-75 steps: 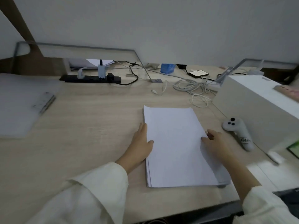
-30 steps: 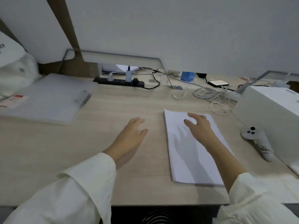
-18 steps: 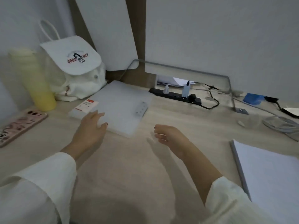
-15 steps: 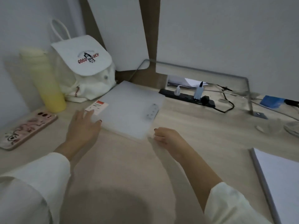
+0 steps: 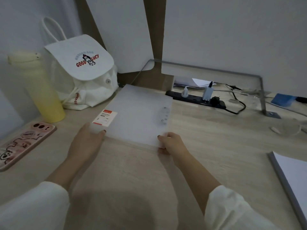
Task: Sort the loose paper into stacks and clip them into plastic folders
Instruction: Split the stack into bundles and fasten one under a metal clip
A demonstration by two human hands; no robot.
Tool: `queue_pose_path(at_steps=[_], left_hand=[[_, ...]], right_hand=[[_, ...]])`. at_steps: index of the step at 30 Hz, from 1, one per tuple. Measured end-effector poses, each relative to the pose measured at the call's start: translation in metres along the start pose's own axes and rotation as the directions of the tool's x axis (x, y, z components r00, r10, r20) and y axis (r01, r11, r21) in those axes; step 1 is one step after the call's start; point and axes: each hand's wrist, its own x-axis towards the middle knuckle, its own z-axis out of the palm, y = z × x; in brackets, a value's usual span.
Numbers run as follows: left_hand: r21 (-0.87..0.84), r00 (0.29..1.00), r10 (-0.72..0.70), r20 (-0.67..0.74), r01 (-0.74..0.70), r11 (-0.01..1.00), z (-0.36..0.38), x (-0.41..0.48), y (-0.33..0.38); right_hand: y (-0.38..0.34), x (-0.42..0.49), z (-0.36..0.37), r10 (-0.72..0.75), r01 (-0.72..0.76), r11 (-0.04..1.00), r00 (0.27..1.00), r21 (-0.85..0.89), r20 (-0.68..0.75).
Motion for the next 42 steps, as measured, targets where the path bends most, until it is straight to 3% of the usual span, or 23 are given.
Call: queue_pose_path(at_steps=[5, 7, 10, 13, 19, 25, 28, 31, 35, 39, 42], left_hand=[[-0.1, 1.0, -0.005, 0.026, 0.008, 0.995, -0.001, -0.029, 0.008], [-0.184, 0.999, 0.005, 0.036, 0.002, 0.983, -0.002, -0.044, 0.013], [-0.355, 0.996, -0.005, 0.084, 0.035, 0.934, -0.001, -0.068, 0.023], [-0.405, 0.989, -0.002, 0.149, 0.063, 0.912, 0.008, -0.094, 0.037], [-0.326, 0.93, 0.163, 0.329, -0.05, 0.944, 0.043, -0.156, 0.063], [-0.11, 0.836, 0.327, 0.441, -0.312, 0.944, 0.082, -0.223, 0.06], [-0.054, 0.779, 0.376, 0.503, -0.405, 0.913, 0.088, -0.241, 0.055], [0.036, 0.749, 0.353, 0.561, -0.448, 0.893, 0.086, -0.252, 0.055], [0.177, 0.817, 0.401, 0.414, -0.504, 0.845, 0.082, -0.258, 0.063], [0.123, 0.825, 0.522, 0.215, -0.553, 0.824, 0.079, -0.257, 0.064], [0.016, 0.868, 0.48, 0.124, -0.485, 0.874, 0.076, -0.255, 0.062]], right_hand=[[-0.002, -0.012, -0.018, -0.034, 0.035, 0.999, 0.999, 0.032, -0.04], [-0.005, -0.023, -0.033, -0.027, 0.031, 0.992, 0.999, 0.123, -0.039], [-0.007, -0.053, -0.065, -0.021, 0.021, 0.969, 1.0, 0.247, -0.002], [-0.002, -0.086, -0.107, -0.038, 0.021, 0.963, 0.998, 0.27, 0.057], [0.013, -0.155, -0.187, -0.016, 0.022, 0.979, 0.999, 0.205, -0.031], [0.062, -0.216, -0.236, 0.066, -0.046, 0.991, 0.985, 0.129, -0.159], [0.079, -0.223, -0.238, 0.072, -0.076, 0.997, 0.976, -0.01, -0.207], [0.081, -0.231, -0.235, -0.022, -0.01, 0.986, 0.982, -0.166, -0.186], [0.065, -0.239, -0.228, -0.206, 0.198, 0.977, 0.972, -0.083, -0.108], [0.035, -0.236, -0.201, -0.355, 0.344, 0.931, 0.931, 0.122, 0.083], [0.016, -0.229, -0.173, -0.418, 0.439, 0.898, 0.867, -0.019, 0.271]])
